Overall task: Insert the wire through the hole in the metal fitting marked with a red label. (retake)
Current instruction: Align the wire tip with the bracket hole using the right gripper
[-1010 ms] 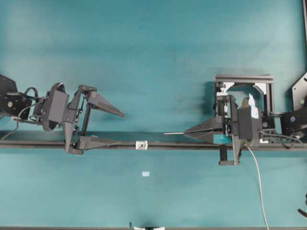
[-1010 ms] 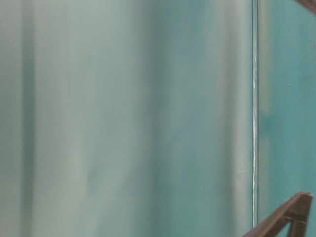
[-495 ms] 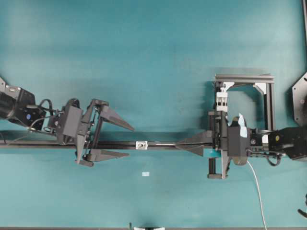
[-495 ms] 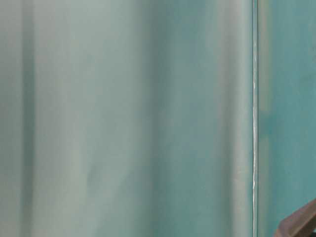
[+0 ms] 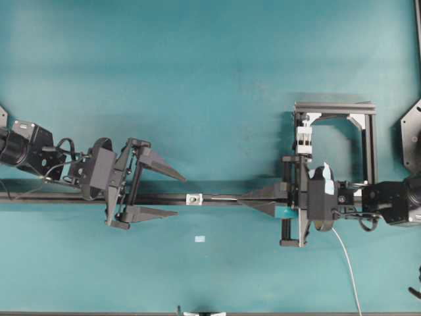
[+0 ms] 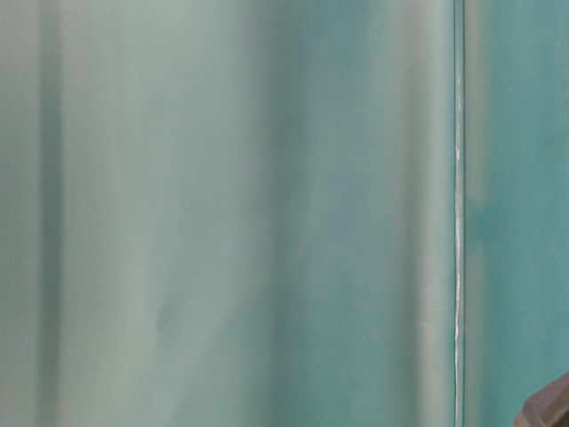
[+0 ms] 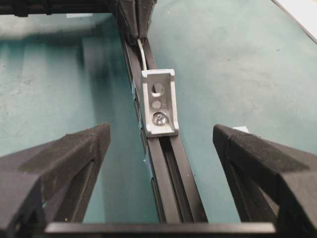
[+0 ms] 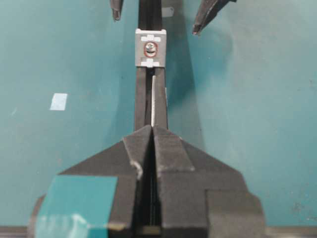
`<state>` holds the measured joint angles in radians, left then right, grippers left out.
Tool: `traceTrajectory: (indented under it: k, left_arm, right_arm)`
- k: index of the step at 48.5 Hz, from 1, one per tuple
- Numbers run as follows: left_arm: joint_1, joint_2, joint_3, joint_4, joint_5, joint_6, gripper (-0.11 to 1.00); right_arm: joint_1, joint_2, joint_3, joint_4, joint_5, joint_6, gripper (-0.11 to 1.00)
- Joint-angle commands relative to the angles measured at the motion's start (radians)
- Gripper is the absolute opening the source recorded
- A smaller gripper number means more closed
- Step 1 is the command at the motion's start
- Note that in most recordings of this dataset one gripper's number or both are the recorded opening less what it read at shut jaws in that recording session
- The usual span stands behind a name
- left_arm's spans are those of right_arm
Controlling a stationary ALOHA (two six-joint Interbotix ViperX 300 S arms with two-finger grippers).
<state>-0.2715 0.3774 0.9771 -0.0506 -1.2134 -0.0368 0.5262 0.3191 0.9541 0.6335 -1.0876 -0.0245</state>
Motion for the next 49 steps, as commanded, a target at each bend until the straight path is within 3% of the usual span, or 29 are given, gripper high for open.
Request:
traceTrajectory:
  k: [1, 16, 49]
  left_arm:
    - [-0.005, -0.012, -0.009, -0.003, -0.011, -0.003, 0.54]
    - [-0.005, -0.012, -0.008, -0.008, -0.011, -0.057, 0.54]
    - [-0.005, -0.014, -0.012, -0.008, -0.002, -0.058, 0.54]
  right_arm:
    - [0.006, -0.008, -0.012, 0.003, -0.025, 0.002, 0.03]
    - [0.006, 0.015, -0.020, 0.003, -0.063, 0.002, 0.03]
    - [0.006, 0.018, -0.021, 0.003, -0.072, 0.002, 0.03]
